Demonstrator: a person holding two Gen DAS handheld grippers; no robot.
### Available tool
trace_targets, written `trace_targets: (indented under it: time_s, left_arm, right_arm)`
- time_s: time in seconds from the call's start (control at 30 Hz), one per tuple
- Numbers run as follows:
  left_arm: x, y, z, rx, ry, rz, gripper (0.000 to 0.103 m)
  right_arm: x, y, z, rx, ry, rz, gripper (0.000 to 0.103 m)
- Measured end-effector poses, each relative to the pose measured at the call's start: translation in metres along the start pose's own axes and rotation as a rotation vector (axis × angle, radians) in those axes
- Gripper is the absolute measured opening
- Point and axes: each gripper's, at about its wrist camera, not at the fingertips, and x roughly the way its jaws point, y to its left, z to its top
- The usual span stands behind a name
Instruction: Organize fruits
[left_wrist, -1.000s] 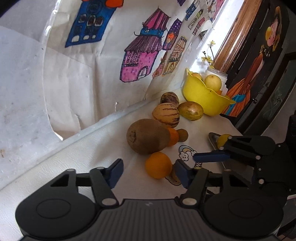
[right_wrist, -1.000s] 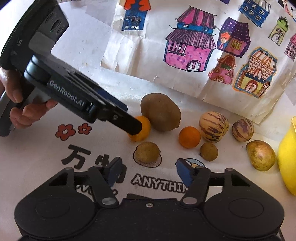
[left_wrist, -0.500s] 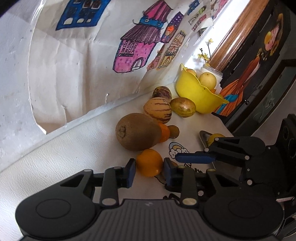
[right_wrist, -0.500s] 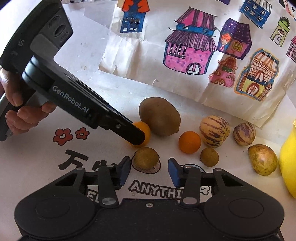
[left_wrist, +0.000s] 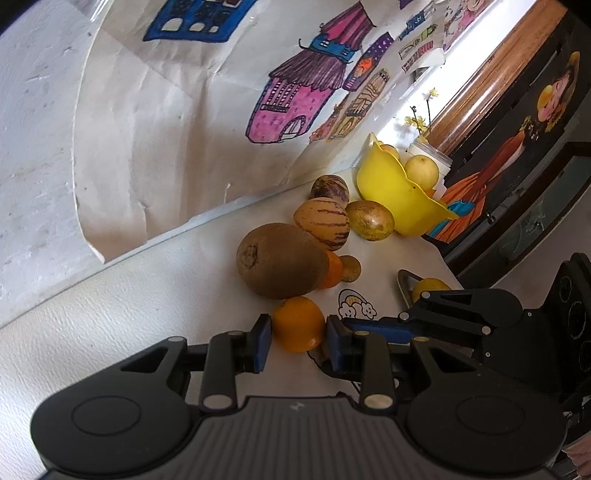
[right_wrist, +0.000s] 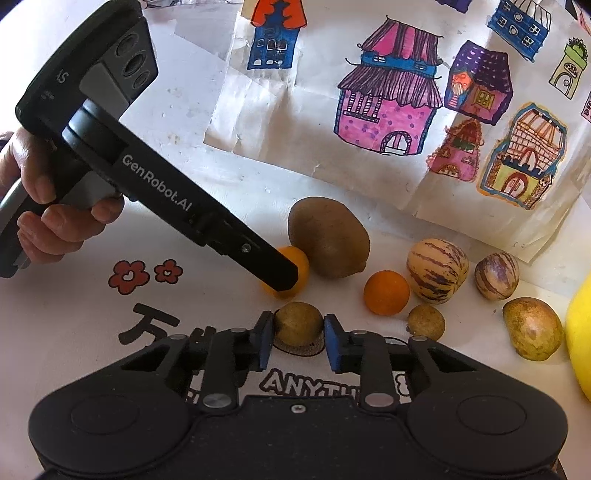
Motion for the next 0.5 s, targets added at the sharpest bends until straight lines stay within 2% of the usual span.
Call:
trace_targets:
  time_s: [0.17, 0.5]
  left_arm:
    - [0.0, 0.0, 0.0, 0.002, -0.005, 0.01, 0.035]
    - [0.008, -0.018, -0.001, 0.059, -0.013, 0.078, 0.036]
  right_arm:
    - [-0.002, 0.0, -0.002, 0.004, 0.003, 0.001, 0.031]
    - [-0.014, 0.002, -0.009, 0.024, 0.015, -0.013, 0.031]
